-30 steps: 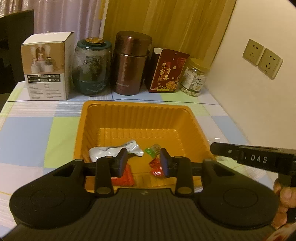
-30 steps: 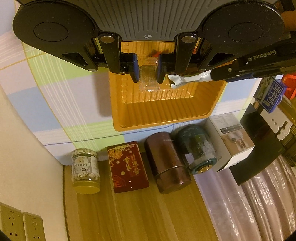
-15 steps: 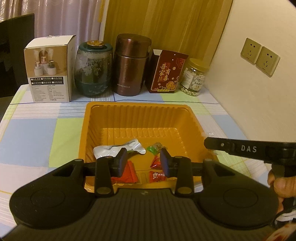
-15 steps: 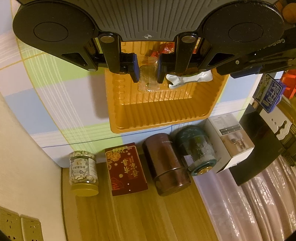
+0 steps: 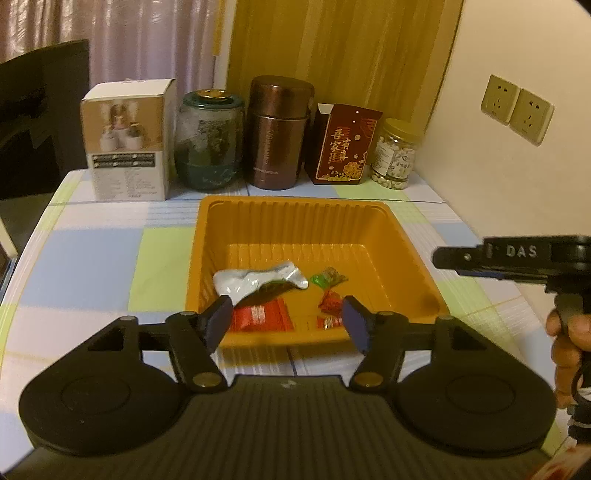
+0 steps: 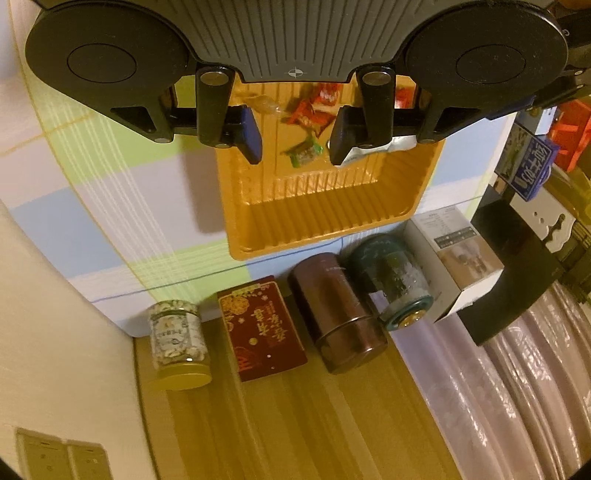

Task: Organize snacks
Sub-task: 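Withdraw both tools from the tray toward the remaining snacks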

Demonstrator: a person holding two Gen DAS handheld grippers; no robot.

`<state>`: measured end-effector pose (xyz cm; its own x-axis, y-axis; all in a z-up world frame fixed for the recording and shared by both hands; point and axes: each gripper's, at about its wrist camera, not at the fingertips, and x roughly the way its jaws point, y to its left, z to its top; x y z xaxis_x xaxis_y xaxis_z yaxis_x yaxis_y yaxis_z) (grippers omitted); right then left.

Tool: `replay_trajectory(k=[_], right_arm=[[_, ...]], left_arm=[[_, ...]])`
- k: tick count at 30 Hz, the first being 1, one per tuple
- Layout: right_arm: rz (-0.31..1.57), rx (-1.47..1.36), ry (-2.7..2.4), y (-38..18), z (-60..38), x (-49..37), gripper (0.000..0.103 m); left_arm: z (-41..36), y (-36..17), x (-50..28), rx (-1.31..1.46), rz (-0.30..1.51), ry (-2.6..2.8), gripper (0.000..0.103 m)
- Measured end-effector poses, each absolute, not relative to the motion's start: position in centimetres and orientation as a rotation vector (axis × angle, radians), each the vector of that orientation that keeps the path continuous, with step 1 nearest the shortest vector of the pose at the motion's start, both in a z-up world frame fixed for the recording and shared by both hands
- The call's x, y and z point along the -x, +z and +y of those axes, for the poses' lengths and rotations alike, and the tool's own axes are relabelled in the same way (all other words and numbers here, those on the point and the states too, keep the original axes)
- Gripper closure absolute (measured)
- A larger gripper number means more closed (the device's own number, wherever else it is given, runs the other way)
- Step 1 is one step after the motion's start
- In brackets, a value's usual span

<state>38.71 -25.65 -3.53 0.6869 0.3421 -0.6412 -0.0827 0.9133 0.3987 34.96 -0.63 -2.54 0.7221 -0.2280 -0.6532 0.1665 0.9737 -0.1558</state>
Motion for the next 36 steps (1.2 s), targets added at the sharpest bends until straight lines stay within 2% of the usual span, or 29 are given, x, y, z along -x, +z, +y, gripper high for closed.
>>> replay_trajectory(k=[10,15,18,36], right_arm=[[0.813,-0.369,0.199,-2.5,-26.7,-30.3,0.059],[0.823,-0.37,0.183,-2.0,-26.4,-25.2,0.045],[0.832,-0.35,0.176,-1.9,-26.1,-22.6,0.042],[0.826,-0.309,0.175,-0.9,-25.2,-14.2,0.033]], left_arm=[[0.7,-1.2,-28.0,0.157,0.736,-0.17,0.016],[1.5,-0.9,-23.9,0.171,0.744,-0.146,0.006],[1.7,-0.8,-21.4,0.171,0.747,-0.137,0.0],[1.5,-1.4,-12.9,0.138,0.773,-0.083,0.001]])
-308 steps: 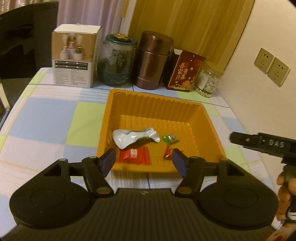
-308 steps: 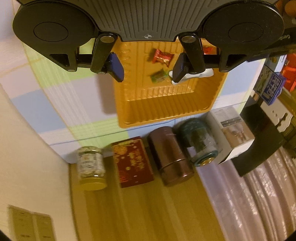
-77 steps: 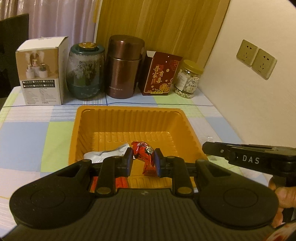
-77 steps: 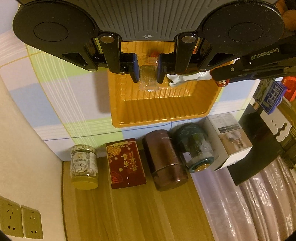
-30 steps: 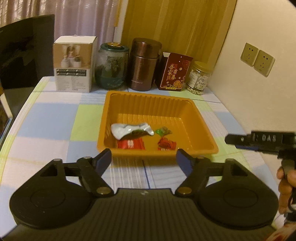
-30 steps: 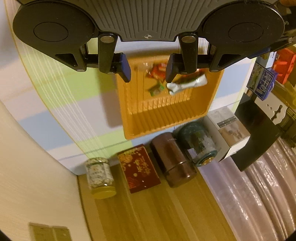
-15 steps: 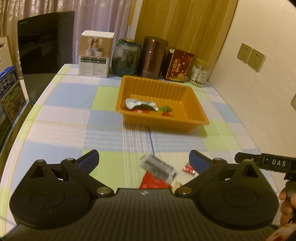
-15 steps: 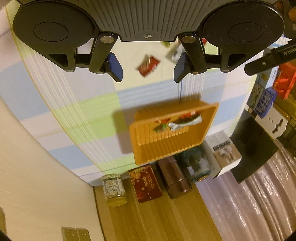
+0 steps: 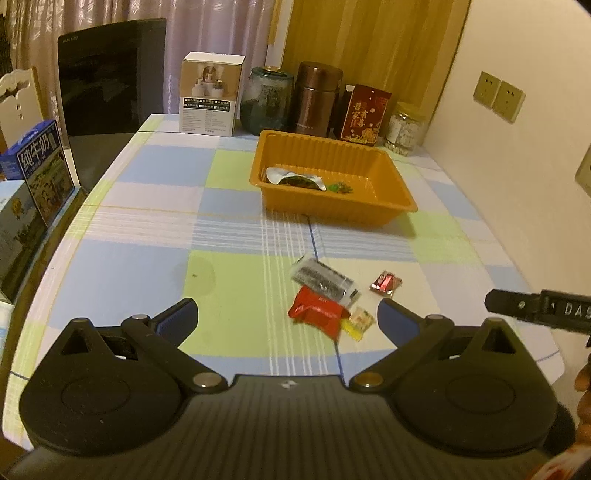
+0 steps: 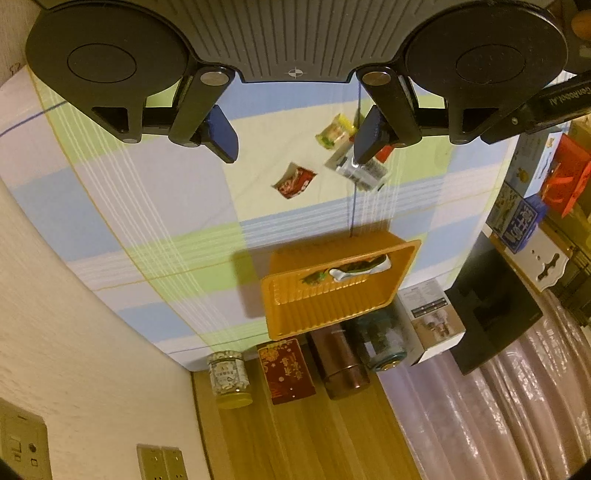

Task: Organize snacks
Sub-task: 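Withdraw both tools from the tray toward the remaining snacks, then move both open grippers down toward the remaining snack packets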

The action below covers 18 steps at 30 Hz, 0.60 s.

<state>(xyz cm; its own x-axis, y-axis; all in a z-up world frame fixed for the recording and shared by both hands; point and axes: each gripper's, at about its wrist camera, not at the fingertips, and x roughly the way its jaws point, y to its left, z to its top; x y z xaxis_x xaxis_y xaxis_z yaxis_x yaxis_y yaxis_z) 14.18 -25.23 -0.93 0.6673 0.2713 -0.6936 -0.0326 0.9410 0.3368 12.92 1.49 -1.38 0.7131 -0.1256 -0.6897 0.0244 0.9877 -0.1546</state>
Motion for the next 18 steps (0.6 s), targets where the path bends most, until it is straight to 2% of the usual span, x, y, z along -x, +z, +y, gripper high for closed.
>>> replay_trajectory(k=[18], right_arm=[[0.844,-0.261,0.145,-1.8,-25.4,-12.2,0.033]], left_arm=[[0.7,-2.3,-10.8,0.115,0.807,-0.103,0.001]])
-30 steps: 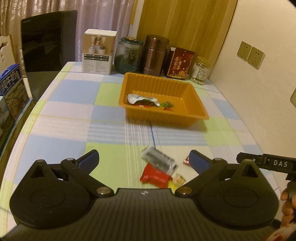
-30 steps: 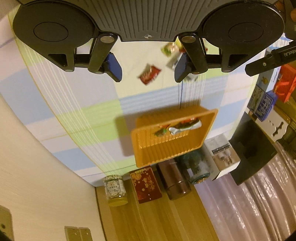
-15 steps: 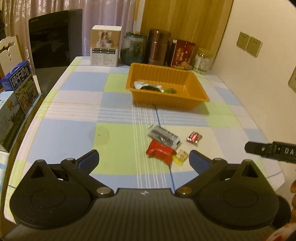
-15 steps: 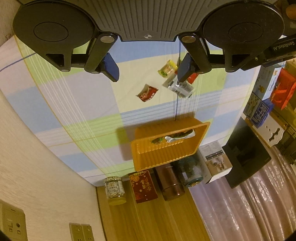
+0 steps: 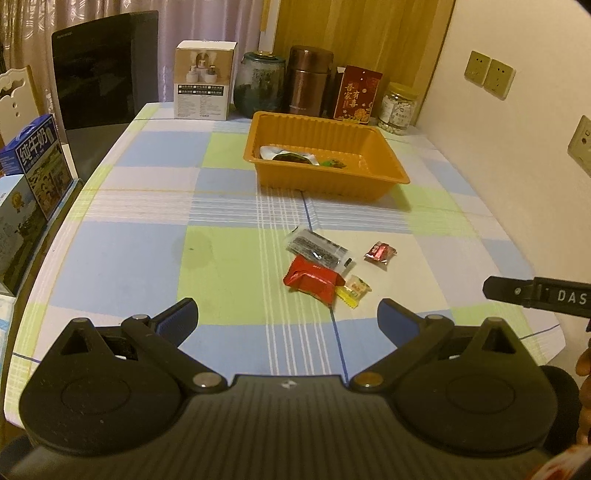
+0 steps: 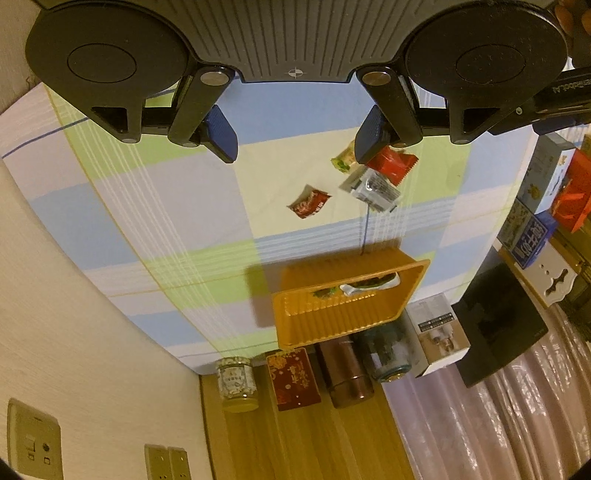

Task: Organize snacks
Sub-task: 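Move both open grippers down toward the remaining snack packets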

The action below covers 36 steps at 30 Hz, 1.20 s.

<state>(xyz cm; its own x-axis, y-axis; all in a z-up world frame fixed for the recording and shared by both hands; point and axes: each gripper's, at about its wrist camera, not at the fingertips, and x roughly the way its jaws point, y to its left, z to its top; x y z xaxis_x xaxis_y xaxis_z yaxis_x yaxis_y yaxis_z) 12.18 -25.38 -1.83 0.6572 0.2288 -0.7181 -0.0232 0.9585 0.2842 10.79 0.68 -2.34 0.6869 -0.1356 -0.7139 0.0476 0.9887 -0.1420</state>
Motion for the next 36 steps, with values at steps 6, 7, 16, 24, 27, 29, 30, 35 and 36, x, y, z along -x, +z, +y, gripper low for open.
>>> replay_trajectory(k=[6,7,16,24,27,29,30,35,36], right_arm=[[0.852,-0.264,0.144,-2.1,-25.5,-12.2,0.033],[0.852,-0.266,0.143,-2.1,-25.5,-12.2,0.033],[0.861,-0.274,0.141,-2.4,-25.6,-12.3,0.033],[0.874,-0.283,0.139,-3.1,-25.4,-12.7,0.033],[0.88,-0.286,0.14,-3.4,-25.3,-13.0,0.033],[0.886,-0.287,0.141,-3.7,-25.2,-13.2,0.033],[0.89,-0.289,0.14,-3.8,-25.2,-13.4,0.033],[0.907,-0.302,0.139,-4.7,-25.1,-14.3,0.033],[0.911,-0.304,0.139,-5.0,-25.1,-14.5,0.033]], left_arm=[[0.4,-2.6,-10.9,0.118,0.815,-0.119,0.001],[0.4,-2.6,-10.9,0.117,0.817,-0.12,0.001],[0.6,-3.3,-11.0,0.118,0.824,-0.116,0.001],[0.7,-4.1,-11.4,0.115,0.831,-0.118,0.001],[0.7,-4.5,-11.7,0.117,0.836,-0.12,0.001],[0.7,-4.8,-12.0,0.113,0.839,-0.123,0.001],[0.7,-4.9,-12.2,0.114,0.841,-0.125,0.001],[0.5,-5.9,-13.3,0.11,0.85,-0.143,0.001],[0.4,-6.2,-13.6,0.108,0.851,-0.148,0.001]])
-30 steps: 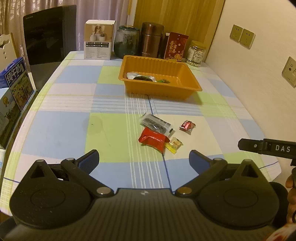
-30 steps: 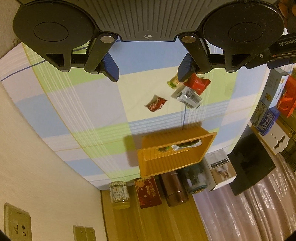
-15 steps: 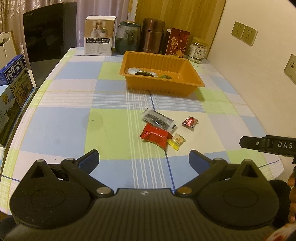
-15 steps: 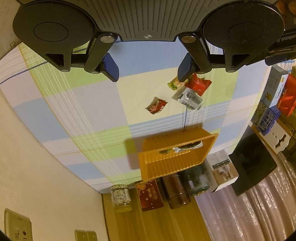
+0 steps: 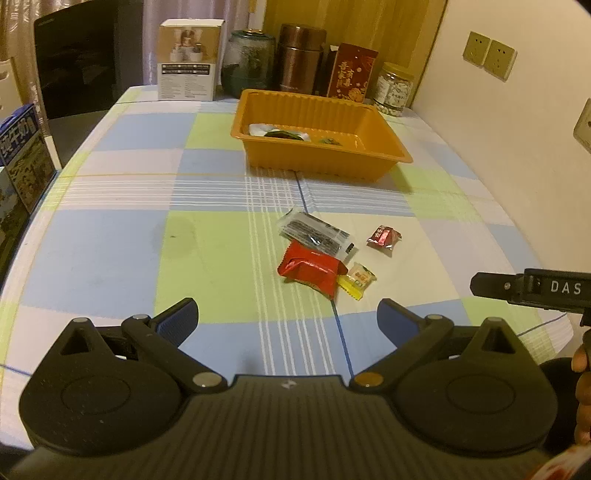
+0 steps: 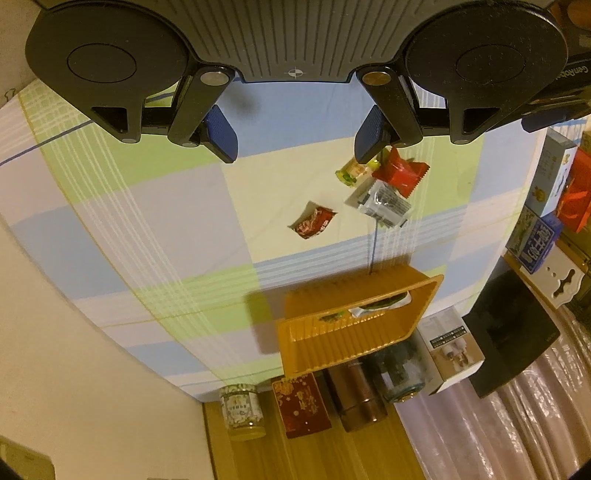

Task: Organize snacks
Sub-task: 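Move both open grippers down toward the remaining snack packets, then grasp the large red packet with the left gripper while the right grasps a red candy packet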

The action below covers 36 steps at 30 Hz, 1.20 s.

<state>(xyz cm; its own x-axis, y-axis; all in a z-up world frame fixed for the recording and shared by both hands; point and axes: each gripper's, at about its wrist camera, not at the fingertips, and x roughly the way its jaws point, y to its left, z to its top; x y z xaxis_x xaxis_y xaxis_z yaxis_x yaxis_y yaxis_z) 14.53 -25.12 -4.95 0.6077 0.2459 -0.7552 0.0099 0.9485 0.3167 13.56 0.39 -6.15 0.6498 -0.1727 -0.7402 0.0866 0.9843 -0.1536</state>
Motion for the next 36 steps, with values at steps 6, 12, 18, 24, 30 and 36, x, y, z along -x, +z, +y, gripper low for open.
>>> replay_trajectory(k=[6,12,18,24,30,36], right_arm=[[0.923,-0.31,0.131,-6.0,-25.1,-15.9,0.033],[0.936,-0.312,0.122,-7.1,-25.1,-17.7,0.033],[0.948,-0.319,0.11,-8.3,-25.1,-19.2,0.033],[0.972,-0.319,0.11,-9.4,-25.0,-20.5,0.033],[0.98,-0.322,0.109,-10.1,-24.8,-21.4,0.033],[0.989,-0.32,0.107,-10.6,-24.5,-22.2,0.033]], left_arm=[[0.1,-7.5,-15.5,0.117,0.872,-0.182,0.001],[-0.5,-8.9,-17.7,0.083,0.881,-0.216,0.001],[-1.5,-10.3,-19.9,0.023,0.868,-0.268,0.003],[-2.4,-11.7,-21.5,-0.054,0.872,-0.326,0.012],[-2.9,-12.6,-22.6,-0.109,0.857,-0.381,0.02],[-2.8,-13.5,-23.6,-0.121,0.871,-0.403,0.032]])
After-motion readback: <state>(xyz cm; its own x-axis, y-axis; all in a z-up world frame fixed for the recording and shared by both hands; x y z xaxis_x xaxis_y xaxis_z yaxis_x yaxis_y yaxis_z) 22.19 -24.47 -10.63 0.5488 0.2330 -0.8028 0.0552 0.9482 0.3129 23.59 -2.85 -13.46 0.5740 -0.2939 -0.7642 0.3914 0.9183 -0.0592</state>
